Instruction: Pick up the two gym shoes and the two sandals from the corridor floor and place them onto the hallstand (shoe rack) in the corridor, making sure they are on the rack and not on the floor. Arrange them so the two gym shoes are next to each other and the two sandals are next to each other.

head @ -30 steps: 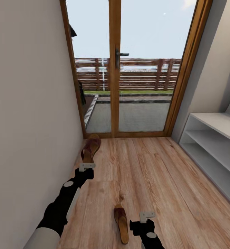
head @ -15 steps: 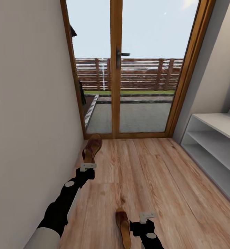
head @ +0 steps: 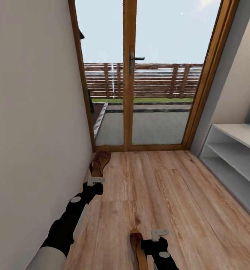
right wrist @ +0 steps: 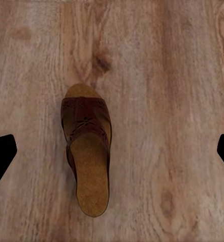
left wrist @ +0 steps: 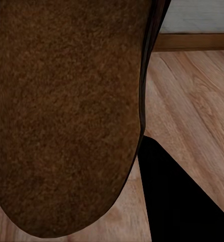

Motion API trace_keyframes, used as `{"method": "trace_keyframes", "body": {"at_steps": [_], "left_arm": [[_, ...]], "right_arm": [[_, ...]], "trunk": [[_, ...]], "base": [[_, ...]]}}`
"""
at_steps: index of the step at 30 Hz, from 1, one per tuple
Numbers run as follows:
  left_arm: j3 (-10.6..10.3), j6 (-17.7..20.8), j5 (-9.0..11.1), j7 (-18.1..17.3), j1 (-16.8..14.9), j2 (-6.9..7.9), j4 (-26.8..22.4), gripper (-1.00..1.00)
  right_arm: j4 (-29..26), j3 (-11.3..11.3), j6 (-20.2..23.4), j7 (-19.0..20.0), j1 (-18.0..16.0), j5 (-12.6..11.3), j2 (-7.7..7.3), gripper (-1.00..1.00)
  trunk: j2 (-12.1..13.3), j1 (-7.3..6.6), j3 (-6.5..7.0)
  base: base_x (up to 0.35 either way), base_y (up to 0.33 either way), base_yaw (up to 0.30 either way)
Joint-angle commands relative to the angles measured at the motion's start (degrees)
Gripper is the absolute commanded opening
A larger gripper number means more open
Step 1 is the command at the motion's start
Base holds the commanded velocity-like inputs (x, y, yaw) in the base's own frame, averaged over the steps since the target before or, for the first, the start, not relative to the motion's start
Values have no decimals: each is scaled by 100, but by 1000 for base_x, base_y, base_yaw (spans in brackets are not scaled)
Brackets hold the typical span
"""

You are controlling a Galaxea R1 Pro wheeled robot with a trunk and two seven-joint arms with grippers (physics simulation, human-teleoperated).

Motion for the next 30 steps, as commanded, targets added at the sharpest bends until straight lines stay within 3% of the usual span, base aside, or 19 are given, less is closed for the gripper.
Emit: {"method": "trace_keyframes", "body": {"at_steps": [1,9,16,20,30], "left_arm": [[8,34,-40,-35,-2,-2,-9,-100],[-6,34,-41,-34,-2,1,-21,-100],[-411,65,-40,-36,-7,23,-361,-100],[-439,443,-32,-38,-10,13,-554,-100],[-432,522,-31,-38,-11,15,-610,-100]], "right_arm": [[-14,12,52,-27,-1,42,0,100],[-85,0,56,-27,-3,40,0,100],[-186,-14,65,-33,-1,38,0,100],[-162,-9,65,-29,-1,36,0,100],[-141,-6,65,-27,-1,34,0,100]], "trunk": [[-2,-1,-6],[-2,-1,-16],[-2,-1,-17],[-163,87,-100],[-564,306,-357]], "base": [[1,2,0],[-76,11,0],[-2,0,0],[0,0,28],[0,0,83]]}}
